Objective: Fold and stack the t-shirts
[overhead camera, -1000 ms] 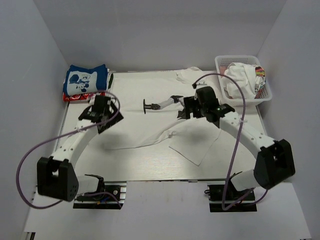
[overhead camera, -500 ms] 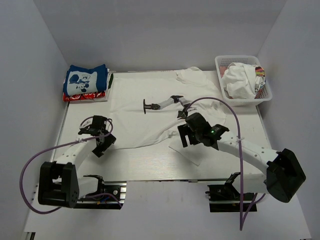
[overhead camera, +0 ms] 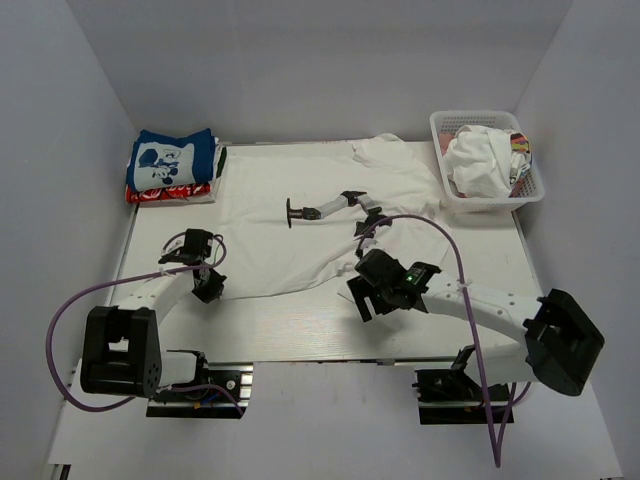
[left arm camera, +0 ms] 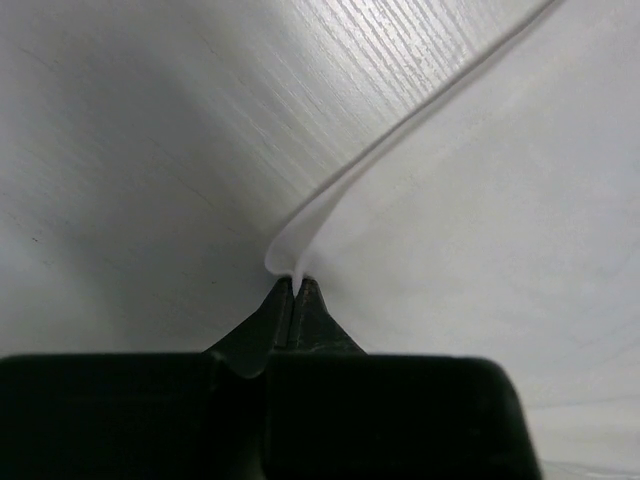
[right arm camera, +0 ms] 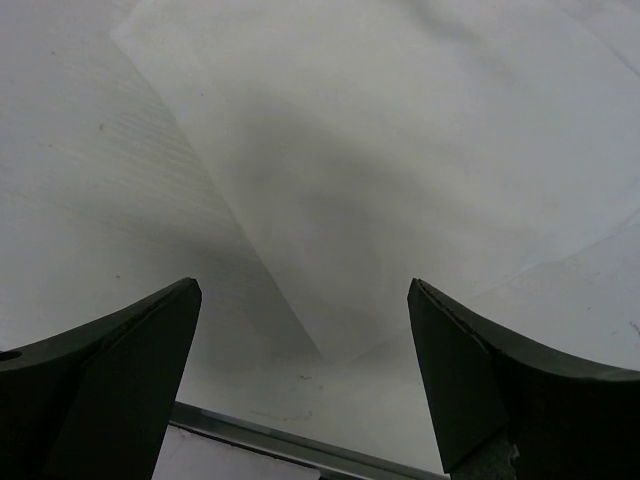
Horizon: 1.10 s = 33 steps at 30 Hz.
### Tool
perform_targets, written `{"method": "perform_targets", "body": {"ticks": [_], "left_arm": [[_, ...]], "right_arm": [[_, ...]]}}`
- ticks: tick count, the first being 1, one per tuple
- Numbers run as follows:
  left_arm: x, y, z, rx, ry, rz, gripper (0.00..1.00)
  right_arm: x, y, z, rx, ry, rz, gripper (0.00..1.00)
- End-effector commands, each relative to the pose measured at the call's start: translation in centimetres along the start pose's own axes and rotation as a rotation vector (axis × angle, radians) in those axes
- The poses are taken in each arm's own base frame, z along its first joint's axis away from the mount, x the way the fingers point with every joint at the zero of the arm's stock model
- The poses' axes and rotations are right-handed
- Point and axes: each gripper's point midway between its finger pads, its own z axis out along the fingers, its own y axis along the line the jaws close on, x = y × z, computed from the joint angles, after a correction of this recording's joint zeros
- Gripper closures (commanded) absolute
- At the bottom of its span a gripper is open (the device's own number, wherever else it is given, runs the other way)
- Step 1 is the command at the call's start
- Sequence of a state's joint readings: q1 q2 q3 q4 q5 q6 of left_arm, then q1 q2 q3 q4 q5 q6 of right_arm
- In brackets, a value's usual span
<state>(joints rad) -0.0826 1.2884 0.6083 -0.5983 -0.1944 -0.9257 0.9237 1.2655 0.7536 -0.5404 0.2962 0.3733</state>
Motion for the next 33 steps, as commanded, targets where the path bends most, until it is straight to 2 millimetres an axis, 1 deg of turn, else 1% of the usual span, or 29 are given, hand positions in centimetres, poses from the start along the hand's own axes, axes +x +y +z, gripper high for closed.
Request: {"method": "perform_targets", "body": {"ticks": [1,2,3,5,7,8,9,10,11,12,13,14,15,16,17,18,19,20,21,22,23,24,26,27,29,30,31,32,33], "left_arm": [[0.5,0.6,0.3,-0.013,0.022,0.0,1.0],[0.5,0.6,0.3,-0.013,0.022,0.0,1.0],[0.7,0.8,0.5,-0.02,0.028,0.01,1.0],[0.3,0.4,0.3,-0.012,0.021,0.009,1.0],[0.4,0.2,0.1,0.001,0.023,0.007,1.0],[0.4,0.2,0.1,0.001,0.023,0.007,1.0],[0.2,0.1,-0.1,0.009,0.017,0.005,1.0],[0.2,0.1,-0.1,0.01,0.017,0.005,1.0],[0.3,0.3,-0.3,0.01,0.017,0.014,1.0],[0.3,0.3,-0.3,0.01,0.017,0.014,1.0],[0.4,0.4,-0.3,0.003,0.022,0.016,1.0],[0.3,0.3,-0.5,0.01,0.017,0.014,1.0],[0.3,0.5,-0.7,0.008,0.018,0.014,1.0],[0.3,0.5,-0.7,0.008,0.018,0.014,1.0],[0.2,0.7,-0.9,0.004,0.01,0.014,1.0],[0.4,0.9,-0.9,-0.005,0.017,0.016,1.0],[0.4,0.9,-1.2,-0.001,0.013,0.015,1.0],[0.1,1.1,-1.4,-0.001,0.0,0.014,1.0],[0.2,1.2,-1.6,-0.003,0.001,0.014,1.0],[0.0,1.5,-1.8,-0.013,-0.012,0.004,1.0],[-0.1,1.6,-2.1,-0.014,-0.023,-0.007,1.0],[-0.4,1.7,-2.3,-0.014,-0.038,-0.009,1.0],[-0.4,1.7,-2.6,-0.008,-0.043,-0.011,1.0],[-0.1,1.8,-2.6,-0.01,-0.028,-0.008,1.0],[-0.3,1.7,-3.0,-0.004,-0.033,-0.01,1.0],[-0.5,1.5,-3.4,0.003,-0.038,-0.012,1.0],[-0.6,1.8,-3.4,-0.01,-0.041,-0.01,1.0],[-1.0,1.5,-3.8,0.008,-0.056,-0.006,1.0],[-1.2,1.0,-4.2,0.03,-0.061,-0.01,1.0]], "right_arm": [[1.7,1.0,1.4,-0.005,0.071,-0.02,0.1],[2.0,1.2,1.6,0.0,0.079,-0.027,0.1],[2.3,0.9,2.1,0.027,0.088,-0.025,0.1],[3.1,1.1,2.6,0.028,0.12,0.017,0.1],[4.1,1.1,3.1,0.039,0.144,0.072,0.17],[4.3,1.0,3.3,0.045,0.146,0.095,0.2],[5.6,0.3,3.5,0.084,0.176,0.13,0.34],[6.1,0.0,3.4,0.108,0.19,0.165,0.42],[7.9,-0.7,2.5,0.145,0.253,0.208,0.86],[8.0,-0.7,2.5,0.146,0.254,0.209,0.86],[8.9,-1.2,1.6,0.181,0.296,0.246,0.94],[9.0,-1.3,0.9,0.195,0.292,0.307,1.0],[9.4,-1.6,-0.2,0.199,0.297,0.332,1.0],[10.3,-2.1,-1.4,0.214,0.309,0.375,1.0],[10.4,-2.1,-1.8,0.225,0.304,0.43,1.0],[10.7,-2.2,-3.0,0.201,0.303,0.427,1.0],[10.3,-1.6,-3.9,0.161,0.279,0.507,1.0],[10.1,-1.6,-4.2,0.148,0.264,0.523,1.0],[9.9,-2.0,-4.9,0.151,0.236,0.544,1.0],[10.4,-2.9,-5.6,0.196,0.233,0.581,1.0],[11.6,-3.9,-6.9,0.255,0.277,0.574,1.0],[11.6,-4.4,-7.3,0.277,0.267,0.583,1.0],[10.7,-3.9,-7.6,0.239,0.237,0.601,1.0],[10.4,-4.1,-7.7,0.239,0.219,0.598,1.0],[9.8,-4.2,-7.9,0.234,0.205,0.567,1.0],[9.4,-4.2,-7.7,0.24,0.204,0.547,1.0],[9.0,-4.1,-7.7,0.231,0.204,0.518,1.0],[8.2,-3.7,-7.6,0.207,0.182,0.514,1.0],[7.9,-3.5,-7.3,0.198,0.184,0.477,1.0]]}}
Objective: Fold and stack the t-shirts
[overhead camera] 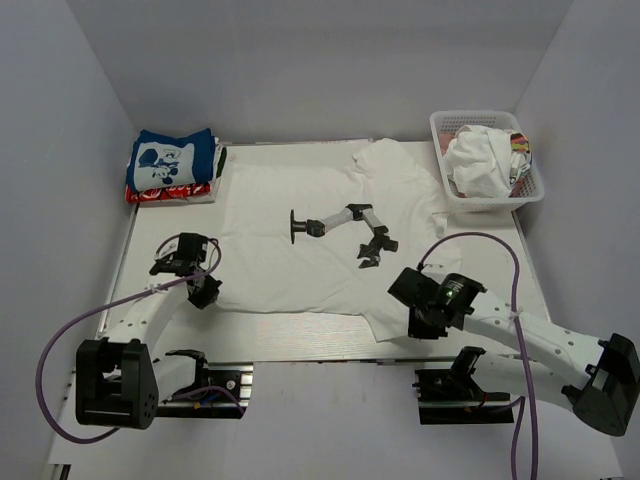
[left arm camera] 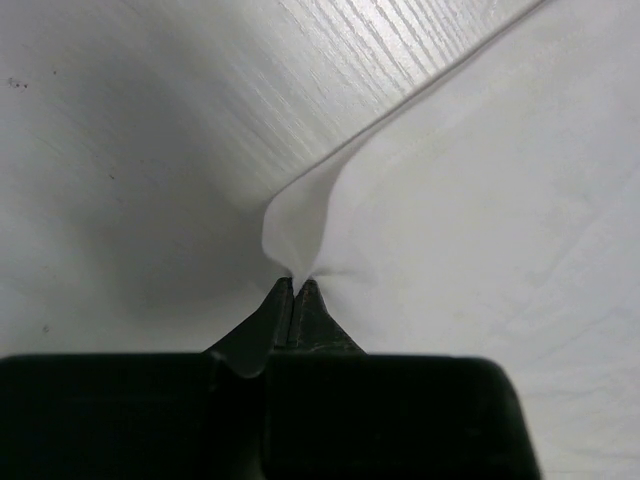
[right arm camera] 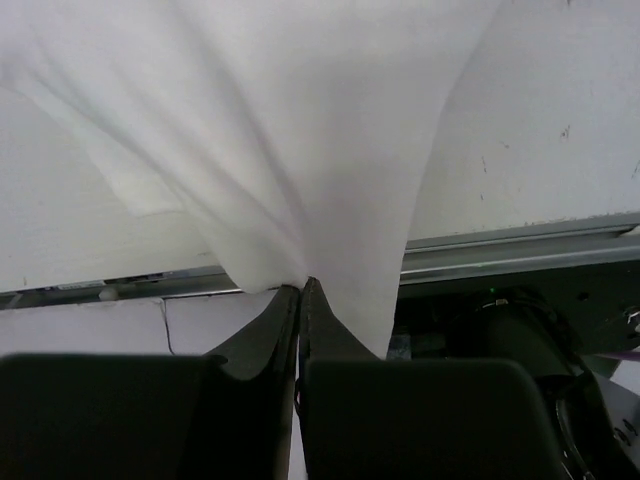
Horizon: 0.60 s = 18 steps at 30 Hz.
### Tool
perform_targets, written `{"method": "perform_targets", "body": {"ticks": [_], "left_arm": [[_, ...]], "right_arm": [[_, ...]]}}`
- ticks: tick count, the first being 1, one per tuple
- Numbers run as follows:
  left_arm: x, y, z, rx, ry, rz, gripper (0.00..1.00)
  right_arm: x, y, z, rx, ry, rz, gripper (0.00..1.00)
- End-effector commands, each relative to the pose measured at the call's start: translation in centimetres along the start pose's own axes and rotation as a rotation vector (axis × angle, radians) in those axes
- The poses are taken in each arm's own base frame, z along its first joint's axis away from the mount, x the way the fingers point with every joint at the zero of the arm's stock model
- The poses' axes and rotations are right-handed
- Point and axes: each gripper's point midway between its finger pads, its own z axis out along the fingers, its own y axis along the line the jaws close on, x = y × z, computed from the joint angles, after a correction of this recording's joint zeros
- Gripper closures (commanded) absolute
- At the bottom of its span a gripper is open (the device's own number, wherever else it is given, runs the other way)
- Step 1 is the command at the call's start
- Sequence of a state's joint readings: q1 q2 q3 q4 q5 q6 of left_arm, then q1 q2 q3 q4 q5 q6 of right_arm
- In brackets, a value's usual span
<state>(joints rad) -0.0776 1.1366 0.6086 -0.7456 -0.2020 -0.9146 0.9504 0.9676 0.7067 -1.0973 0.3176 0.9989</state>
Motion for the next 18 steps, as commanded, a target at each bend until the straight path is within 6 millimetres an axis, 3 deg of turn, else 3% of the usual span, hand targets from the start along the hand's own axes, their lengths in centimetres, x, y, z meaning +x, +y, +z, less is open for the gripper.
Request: {"method": "perform_targets", "body": {"ticks": [1,7,12,17,18], "left_arm": [[-1.3,-0.8,-1.5,0.04,-0.042,-0.015,1.0],[-2.4,-3.3,-2.6,0.129,-0.047,-0.009,1.0],[-3.8,-5.4,-2.8,0.159,-0.056,-0.013,1.0],[-5.9,-7.4,-2.7,0.143,-0.073,-0.014,1.0],[-6.2,-7.8,-2.6,0.142,-0.072,-0.014,1.0]], "right_arm": [[-1.8,1.3,-0.7,-0.03,-0.05,-0.067,1.0],[-4.8,3.2,-0.8,-0.028,-0.125,-0.115,1.0],[-9.5,2.9,-1.6,0.055,-0.246,-0.045,1.0],[-14.4,2.8,-0.9,0.08,-0.29,-0.038,1.0],[-16.1,2.7,-1.4,0.076,-0.324,-0.011,1.0]]}}
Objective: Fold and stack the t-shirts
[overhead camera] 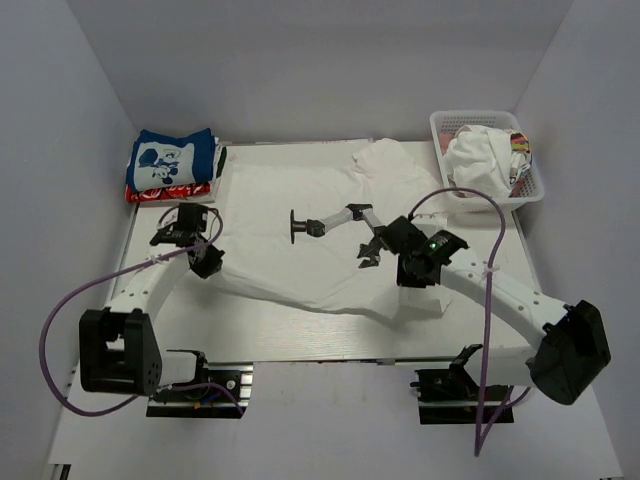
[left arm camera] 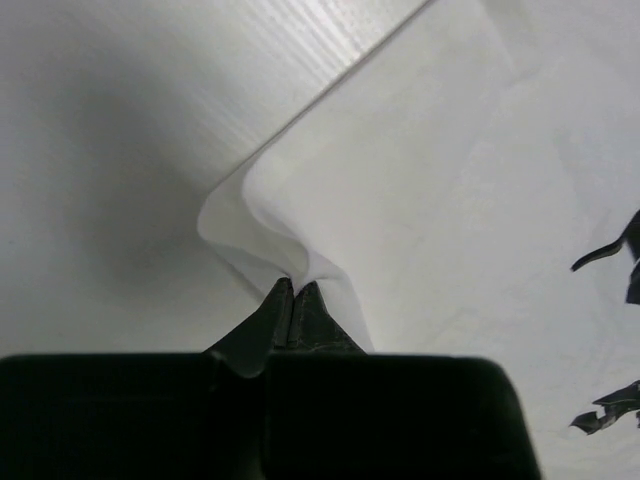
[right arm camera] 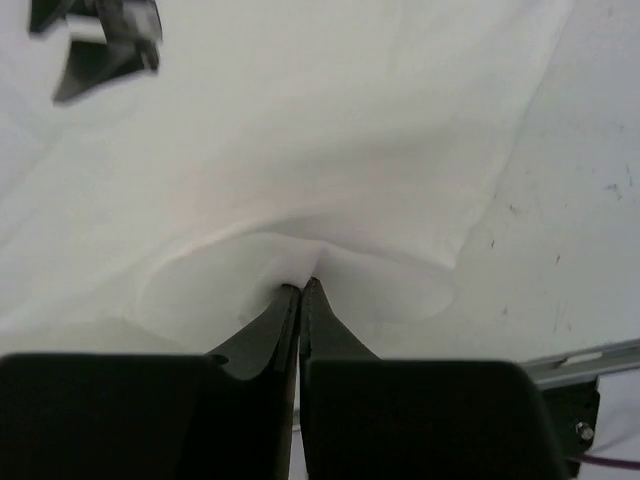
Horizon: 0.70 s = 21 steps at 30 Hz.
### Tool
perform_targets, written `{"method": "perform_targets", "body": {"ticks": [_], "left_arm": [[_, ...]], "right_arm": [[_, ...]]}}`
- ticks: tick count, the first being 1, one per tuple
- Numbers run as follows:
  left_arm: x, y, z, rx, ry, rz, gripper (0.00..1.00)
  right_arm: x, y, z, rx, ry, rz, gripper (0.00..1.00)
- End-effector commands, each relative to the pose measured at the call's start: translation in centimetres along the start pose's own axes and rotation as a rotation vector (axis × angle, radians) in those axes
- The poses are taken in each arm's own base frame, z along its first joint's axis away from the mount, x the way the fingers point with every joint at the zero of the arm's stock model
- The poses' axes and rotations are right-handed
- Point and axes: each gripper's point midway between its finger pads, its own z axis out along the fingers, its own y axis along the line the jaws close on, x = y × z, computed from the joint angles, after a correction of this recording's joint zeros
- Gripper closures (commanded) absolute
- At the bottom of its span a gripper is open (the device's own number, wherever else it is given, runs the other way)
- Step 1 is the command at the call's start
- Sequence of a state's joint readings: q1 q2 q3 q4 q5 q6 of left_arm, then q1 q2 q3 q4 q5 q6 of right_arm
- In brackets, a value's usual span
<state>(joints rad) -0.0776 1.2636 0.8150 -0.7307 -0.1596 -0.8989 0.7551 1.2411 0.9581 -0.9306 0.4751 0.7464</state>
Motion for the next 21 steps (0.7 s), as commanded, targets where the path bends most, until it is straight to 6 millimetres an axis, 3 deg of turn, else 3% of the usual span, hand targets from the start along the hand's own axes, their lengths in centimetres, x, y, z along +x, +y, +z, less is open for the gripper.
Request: {"method": "perform_targets", "body": {"ticks": [1,4,5,10,12,13,14,16,17,18,19,20,21], "left_arm": [[-2.7,-2.7,-0.5,0.043,-0.049,-0.011,1.0],[-4.0,-4.0,0.1,0.023,-0.057,-0.01,1.0],[-4.8,-4.8,-0.1,0.035,-0.066,-0.012,1.0],[-6.2,-6.4,1.8,-0.008,-0.061,-0.006,1.0],[-7.1,-6.6,2.6,-0.029,-0.07,-0.014,1.0],[-7.4,-7.3,3.4,-0.037,-0.063,-0.012,1.0],[-7.7,-7.7,3.9,-0.041,-0.061,-0.012,1.0],[-9.4,-8.6,4.5,-0.049,-0.092,-0.023,1.0],[-9.1,-8.6,6.0,-0.076,-0.071,-0.016,1.0],[-10.4,-9.4,6.2,-0.07,-0.093,-0.028,0.98],[-10.7,-9.8,6.8,-0.072,-0.091,-0.019,0.91],[-10.8,-10.0,7.2,-0.079,-0.085,-0.017,0.69],[-11.5,-11.1,7.3,-0.057,-0.088,-0.011,0.54]], "right_arm": [[-6.3,0.3,0.1,-0.011,-0.153,0.041,1.0],[-9.3,0.1,0.1,-0.025,-0.19,0.052,1.0],[-10.0,-0.9,1.1,0.002,-0.173,0.043,1.0],[-15.3,0.0,2.0,-0.052,-0.212,0.067,1.0],[-16.0,0.3,4.3,-0.061,-0.181,0.039,1.0],[-17.5,0.4,4.0,-0.078,-0.194,0.051,1.0],[-17.3,0.3,6.4,-0.052,-0.142,0.042,1.0],[-18.6,0.1,7.3,-0.051,-0.144,0.044,1.0],[-19.7,-0.4,7.6,-0.05,-0.152,0.064,1.0],[-20.0,-0.1,9.5,-0.04,-0.121,0.046,1.0],[-20.4,-0.1,10.0,-0.041,-0.117,0.045,1.0],[-21.1,0.2,10.8,-0.041,-0.116,0.04,1.0],[-21.8,0.3,11.7,-0.056,-0.107,0.002,0.73]]}}
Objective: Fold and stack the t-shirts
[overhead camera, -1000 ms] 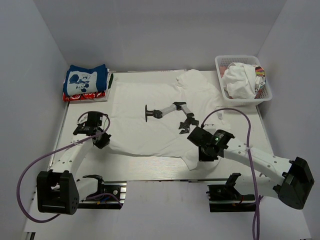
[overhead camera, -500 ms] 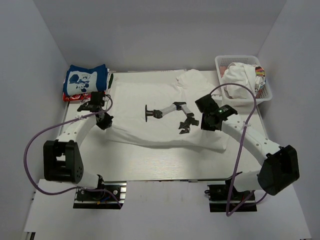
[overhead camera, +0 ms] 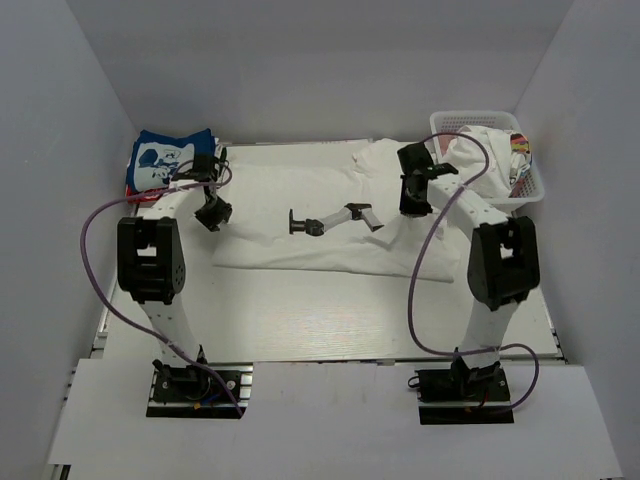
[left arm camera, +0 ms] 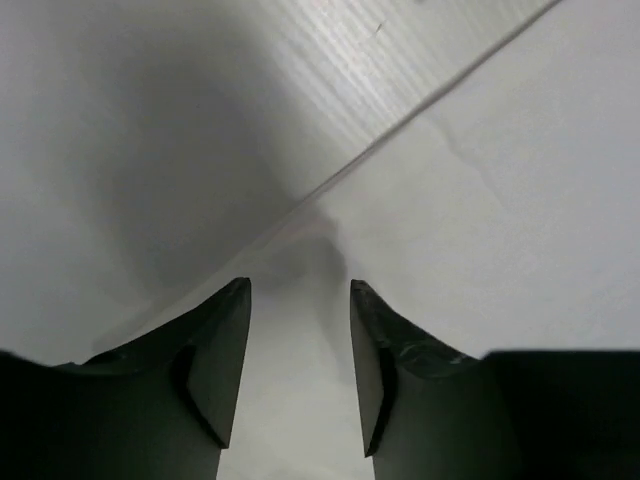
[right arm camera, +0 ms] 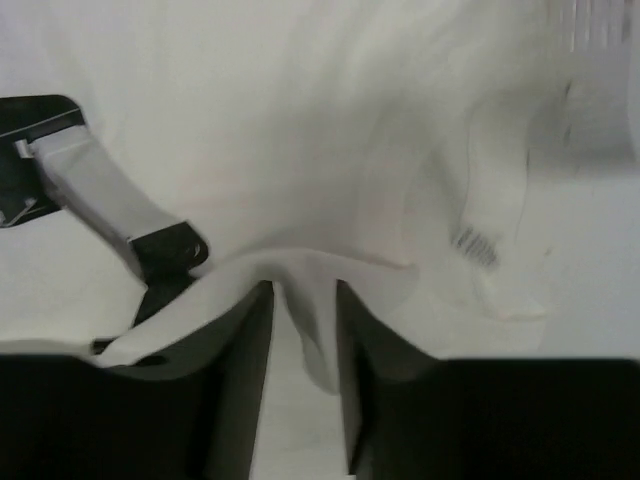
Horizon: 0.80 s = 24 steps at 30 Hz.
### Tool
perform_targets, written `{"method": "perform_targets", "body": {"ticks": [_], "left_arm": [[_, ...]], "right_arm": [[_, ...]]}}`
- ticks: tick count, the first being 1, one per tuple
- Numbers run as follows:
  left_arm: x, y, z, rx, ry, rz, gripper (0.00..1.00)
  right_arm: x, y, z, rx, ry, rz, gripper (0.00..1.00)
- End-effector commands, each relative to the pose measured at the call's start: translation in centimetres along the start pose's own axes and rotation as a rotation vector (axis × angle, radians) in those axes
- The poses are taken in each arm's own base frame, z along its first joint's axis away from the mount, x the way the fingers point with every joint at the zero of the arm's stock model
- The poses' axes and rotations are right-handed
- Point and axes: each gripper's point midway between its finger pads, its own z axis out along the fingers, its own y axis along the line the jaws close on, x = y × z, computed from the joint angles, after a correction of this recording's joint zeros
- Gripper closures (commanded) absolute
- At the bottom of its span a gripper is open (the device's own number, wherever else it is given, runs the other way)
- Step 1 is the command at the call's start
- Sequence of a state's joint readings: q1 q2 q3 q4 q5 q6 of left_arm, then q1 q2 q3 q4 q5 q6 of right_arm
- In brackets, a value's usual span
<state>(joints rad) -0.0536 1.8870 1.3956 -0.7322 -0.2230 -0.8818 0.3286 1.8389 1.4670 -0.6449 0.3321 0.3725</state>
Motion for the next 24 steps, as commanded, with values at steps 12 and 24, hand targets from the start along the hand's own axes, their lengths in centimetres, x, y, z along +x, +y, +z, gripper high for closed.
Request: {"method": "perform_targets", "body": {"ticks": [12,24], "left_arm": [[-1.4,-0.9,-4.9,0.145,-0.092,0.065,0.0],[1.8,3.6,-8.1,0.169,-0.08,0.084,0.0]], "right_arm": [[1.9,4.9,-0.5,-0.392,-0.016,-0.078,0.1],[6.6,7.8,-0.3,-0.584,0.081,-0.013,0.1]]}}
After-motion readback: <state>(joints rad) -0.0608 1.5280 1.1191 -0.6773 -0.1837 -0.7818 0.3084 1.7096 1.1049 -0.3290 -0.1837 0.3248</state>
